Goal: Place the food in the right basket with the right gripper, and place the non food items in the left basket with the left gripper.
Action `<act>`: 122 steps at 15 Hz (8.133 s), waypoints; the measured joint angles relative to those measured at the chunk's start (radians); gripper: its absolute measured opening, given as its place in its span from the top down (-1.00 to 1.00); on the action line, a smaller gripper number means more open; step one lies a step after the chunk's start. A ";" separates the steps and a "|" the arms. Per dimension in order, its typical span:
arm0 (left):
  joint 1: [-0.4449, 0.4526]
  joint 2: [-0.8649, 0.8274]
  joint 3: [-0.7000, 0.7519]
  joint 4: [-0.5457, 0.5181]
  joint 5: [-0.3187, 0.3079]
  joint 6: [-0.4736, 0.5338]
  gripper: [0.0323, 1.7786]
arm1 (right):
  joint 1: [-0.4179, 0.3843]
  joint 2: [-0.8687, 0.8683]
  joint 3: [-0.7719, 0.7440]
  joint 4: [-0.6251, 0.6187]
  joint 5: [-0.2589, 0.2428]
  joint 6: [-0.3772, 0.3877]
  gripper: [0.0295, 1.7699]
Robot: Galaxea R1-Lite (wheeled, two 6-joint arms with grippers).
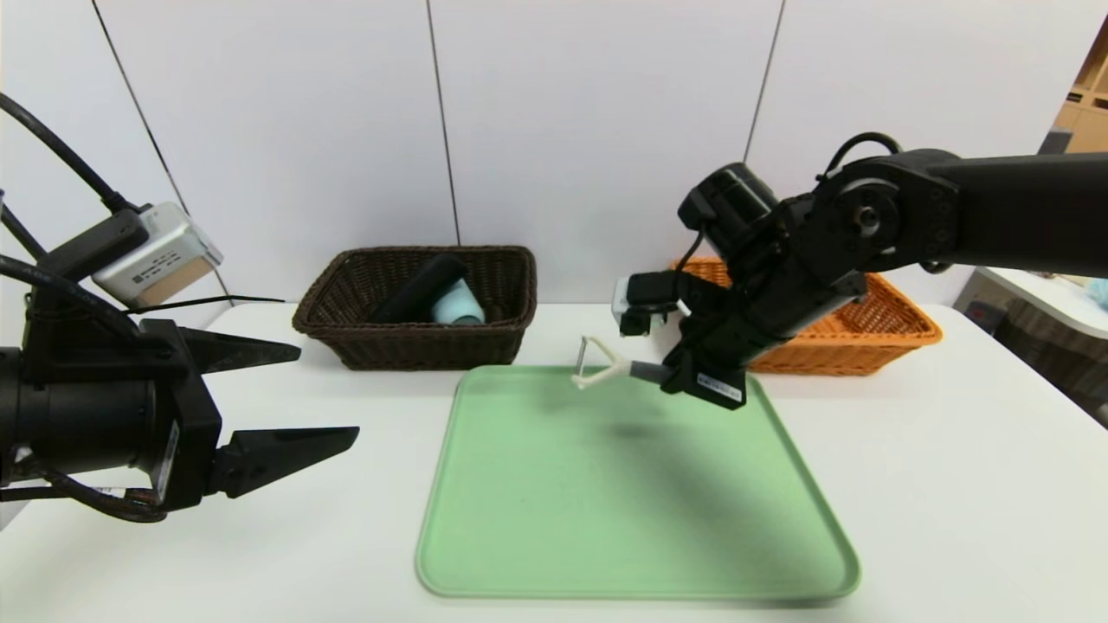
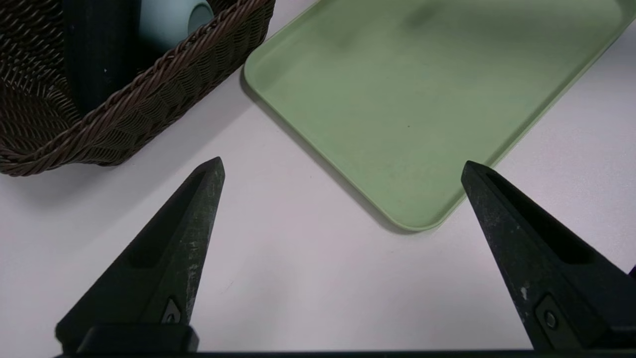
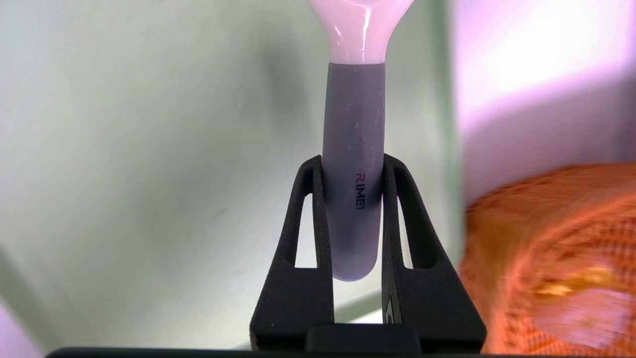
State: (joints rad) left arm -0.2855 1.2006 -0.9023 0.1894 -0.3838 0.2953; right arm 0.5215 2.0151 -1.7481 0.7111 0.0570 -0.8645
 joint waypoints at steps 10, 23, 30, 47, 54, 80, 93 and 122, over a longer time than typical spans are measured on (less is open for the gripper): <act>0.000 -0.010 0.008 0.001 0.001 -0.003 -0.90 | 0.034 -0.140 0.340 -0.593 -0.005 0.013 0.71; 0.002 -0.018 0.008 0.001 0.002 -0.008 -0.90 | 0.116 0.132 -0.172 -0.446 -0.021 0.027 0.71; 0.002 -0.023 0.020 0.001 0.001 -0.010 -0.90 | 0.151 0.227 -0.212 -0.629 -0.062 0.042 0.71; 0.000 -0.045 0.044 0.001 0.000 -0.009 -0.90 | 0.247 0.328 -0.214 -0.991 -0.215 0.273 0.71; -0.001 -0.045 0.046 0.003 -0.001 -0.007 -0.90 | 0.249 0.336 -0.214 -1.002 -0.217 0.438 0.71; -0.003 -0.037 0.066 0.001 0.000 -0.007 -0.90 | 0.233 0.397 -0.225 -1.005 -0.217 0.514 -0.19; -0.002 -0.037 0.064 -0.001 0.004 -0.014 -0.90 | 0.172 0.218 -0.124 -0.958 -0.256 0.500 -0.79; 0.098 -0.169 0.274 -0.154 0.011 -0.105 -0.90 | -0.256 -0.551 1.018 -1.125 -0.262 0.528 -0.91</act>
State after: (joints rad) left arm -0.1879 1.0315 -0.6283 0.0355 -0.3723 0.1900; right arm 0.2655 1.4643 -0.7302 -0.4136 -0.2053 -0.3366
